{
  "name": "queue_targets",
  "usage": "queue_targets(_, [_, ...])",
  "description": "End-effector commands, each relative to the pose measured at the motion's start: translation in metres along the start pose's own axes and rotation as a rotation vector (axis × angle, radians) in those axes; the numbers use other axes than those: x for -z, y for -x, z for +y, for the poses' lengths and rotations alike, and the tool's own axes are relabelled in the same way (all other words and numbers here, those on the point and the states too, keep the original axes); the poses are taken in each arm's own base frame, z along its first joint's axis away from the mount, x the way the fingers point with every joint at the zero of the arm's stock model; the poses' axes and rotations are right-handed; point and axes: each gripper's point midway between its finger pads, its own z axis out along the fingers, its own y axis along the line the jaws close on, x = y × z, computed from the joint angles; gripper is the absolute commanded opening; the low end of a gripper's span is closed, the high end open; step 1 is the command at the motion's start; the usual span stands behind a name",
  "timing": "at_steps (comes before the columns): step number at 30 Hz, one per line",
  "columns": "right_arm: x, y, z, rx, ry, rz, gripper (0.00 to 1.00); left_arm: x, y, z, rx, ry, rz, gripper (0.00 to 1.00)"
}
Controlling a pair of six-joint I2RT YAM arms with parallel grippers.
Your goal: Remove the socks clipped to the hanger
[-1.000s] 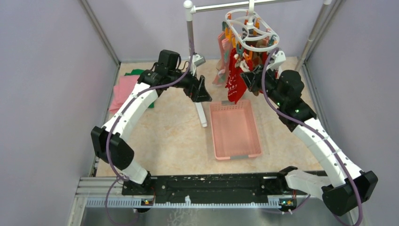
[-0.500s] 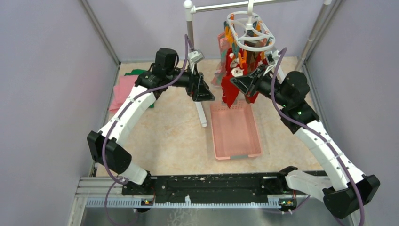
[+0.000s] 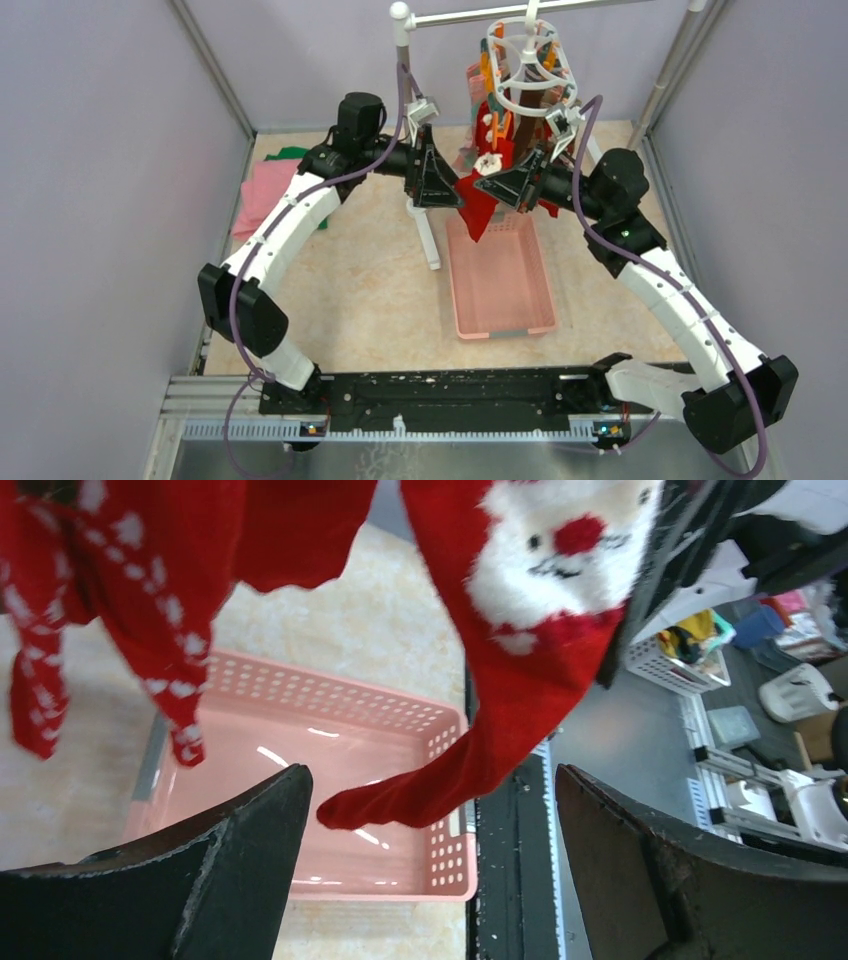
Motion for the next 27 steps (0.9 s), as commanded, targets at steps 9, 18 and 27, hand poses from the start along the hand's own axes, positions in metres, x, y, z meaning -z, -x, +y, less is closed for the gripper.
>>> queue_targets(9, [0.001,-0.002,0.004,-0.008,0.011,-0.011,0.21,-0.002,0.014,-0.042,-0.065,-0.206,-0.025,0.45])
queue_targets(18, [0.024,0.041,-0.041,0.092,-0.358,-0.167,0.57,-0.002,0.005,-0.017,-0.001,-0.006,-0.044,0.0])
queue_targets(27, [0.01,0.081,-0.032,0.225,-0.449,-0.235,0.67,-0.009,0.014,-0.001,0.02,0.053,-0.078,0.0])
